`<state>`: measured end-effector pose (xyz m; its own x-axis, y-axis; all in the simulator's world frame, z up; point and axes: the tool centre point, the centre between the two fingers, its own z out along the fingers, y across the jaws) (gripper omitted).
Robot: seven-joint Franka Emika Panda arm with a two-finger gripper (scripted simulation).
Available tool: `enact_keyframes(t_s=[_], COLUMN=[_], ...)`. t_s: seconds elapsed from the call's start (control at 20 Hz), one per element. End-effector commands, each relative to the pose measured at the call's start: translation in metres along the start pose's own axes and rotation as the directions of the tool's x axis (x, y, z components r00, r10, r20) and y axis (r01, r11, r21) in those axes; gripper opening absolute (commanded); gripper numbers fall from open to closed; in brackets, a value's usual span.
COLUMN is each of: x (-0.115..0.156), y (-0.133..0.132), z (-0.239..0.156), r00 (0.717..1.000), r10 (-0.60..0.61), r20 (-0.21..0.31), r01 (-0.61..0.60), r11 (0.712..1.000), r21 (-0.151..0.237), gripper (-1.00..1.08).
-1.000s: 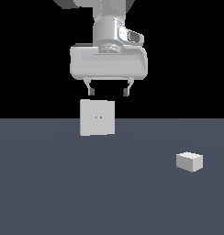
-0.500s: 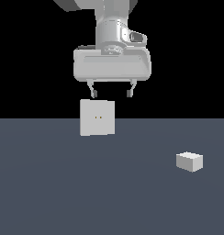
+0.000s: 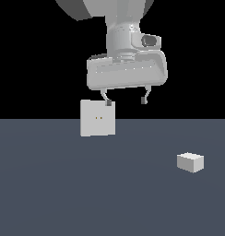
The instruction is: Plug the charger into the wall socket.
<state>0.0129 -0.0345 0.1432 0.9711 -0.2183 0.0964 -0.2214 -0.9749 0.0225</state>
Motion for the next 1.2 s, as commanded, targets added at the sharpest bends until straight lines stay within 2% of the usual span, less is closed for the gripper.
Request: enact_keyframes(t_s=[0.0,0.25,0.5,0.75,1.15], x=[-0.001,-0.005,-0.011,-0.02,-0.038], y=[0.012,0.038,0.062,0.084,0.114], z=[0.007,0.021,0.034,0.047,0.064], r00=[0.998,0.977,0.938,0.883,0.777], r10=[0.068,0.205,0.331,0.446,0.594], r20=[-0.019,-0.062,-0.105,-0.147,-0.208], r01=[-0.068,-0.208,-0.337,-0.458,-0.616], r11=[0.998,0.978,0.94,0.887,0.786], r21=[-0.012,-0.032,-0.046,-0.054,-0.057], gripper=[1.0,1.0,1.0,1.0,1.0])
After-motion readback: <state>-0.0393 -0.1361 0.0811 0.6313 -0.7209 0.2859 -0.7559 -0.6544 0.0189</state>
